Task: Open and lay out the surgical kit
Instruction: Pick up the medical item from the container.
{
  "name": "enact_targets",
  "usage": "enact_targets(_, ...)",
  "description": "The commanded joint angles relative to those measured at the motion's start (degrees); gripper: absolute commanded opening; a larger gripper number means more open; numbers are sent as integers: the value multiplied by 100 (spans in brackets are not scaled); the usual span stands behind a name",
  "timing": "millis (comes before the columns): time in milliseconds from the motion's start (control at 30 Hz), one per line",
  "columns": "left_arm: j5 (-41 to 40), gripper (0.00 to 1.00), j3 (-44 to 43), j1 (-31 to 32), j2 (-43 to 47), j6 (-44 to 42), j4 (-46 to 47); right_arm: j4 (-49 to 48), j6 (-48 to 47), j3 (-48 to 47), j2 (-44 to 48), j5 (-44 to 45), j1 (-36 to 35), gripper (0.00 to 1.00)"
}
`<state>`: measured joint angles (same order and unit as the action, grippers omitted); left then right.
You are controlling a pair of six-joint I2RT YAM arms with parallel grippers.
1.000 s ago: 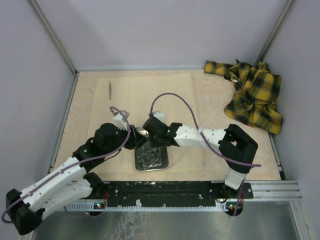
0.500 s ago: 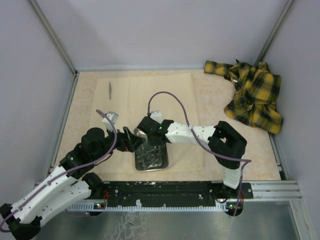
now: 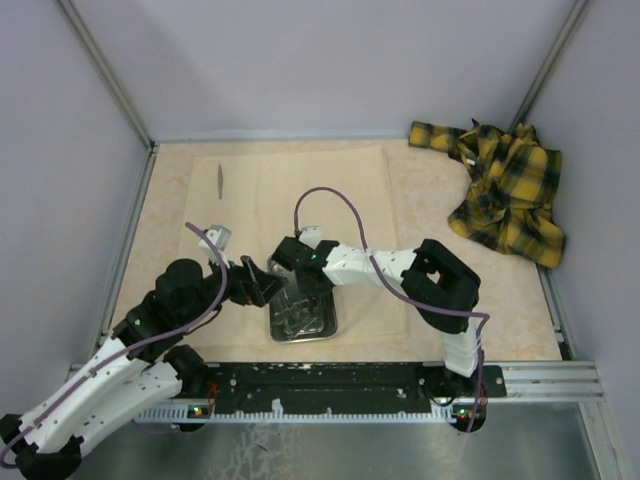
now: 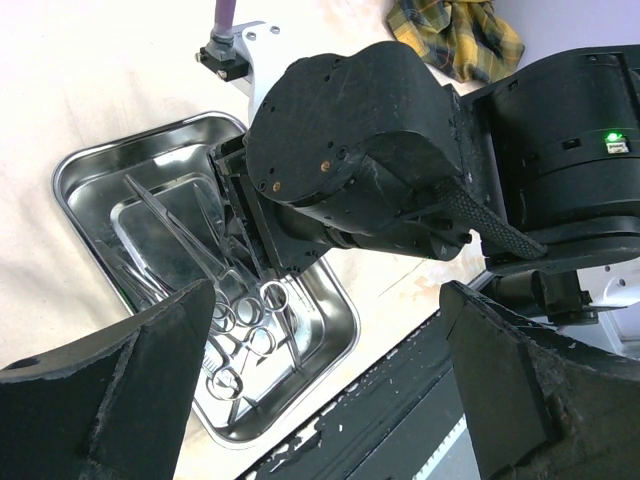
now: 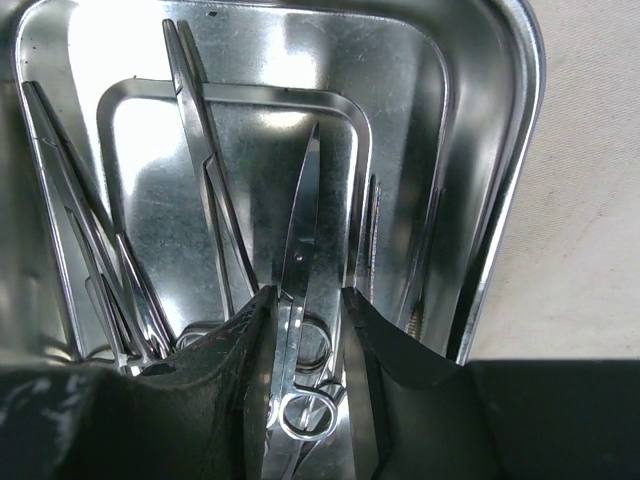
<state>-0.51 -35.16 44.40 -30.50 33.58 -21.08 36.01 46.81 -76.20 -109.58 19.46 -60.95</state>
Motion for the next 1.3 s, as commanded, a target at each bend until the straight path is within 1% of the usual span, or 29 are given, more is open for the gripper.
enact_targets(0, -57, 100, -114, 29, 70, -83, -45, -53, 118, -330, -117, 182, 4, 32)
enact_targets(400, -113, 100, -81, 32, 131, -103, -18, -87, 111, -321, -248, 139, 30, 27)
enact_targets(700, -107, 100, -70, 33, 150, -97, -2, -74, 109, -260, -271, 113, 26, 20)
enact_targets(800, -98, 100, -72, 33, 156, -84, 1, -97, 105, -228, -275, 93, 26, 15)
enact_targets(1000, -106, 100, -57, 33, 184, -78, -19, -146, 114, -184, -264, 49, 30, 0)
enact_targets(1267, -115, 100, -53, 33, 199, -59, -28, -186, 118, -117, -125, 99, 30, 0)
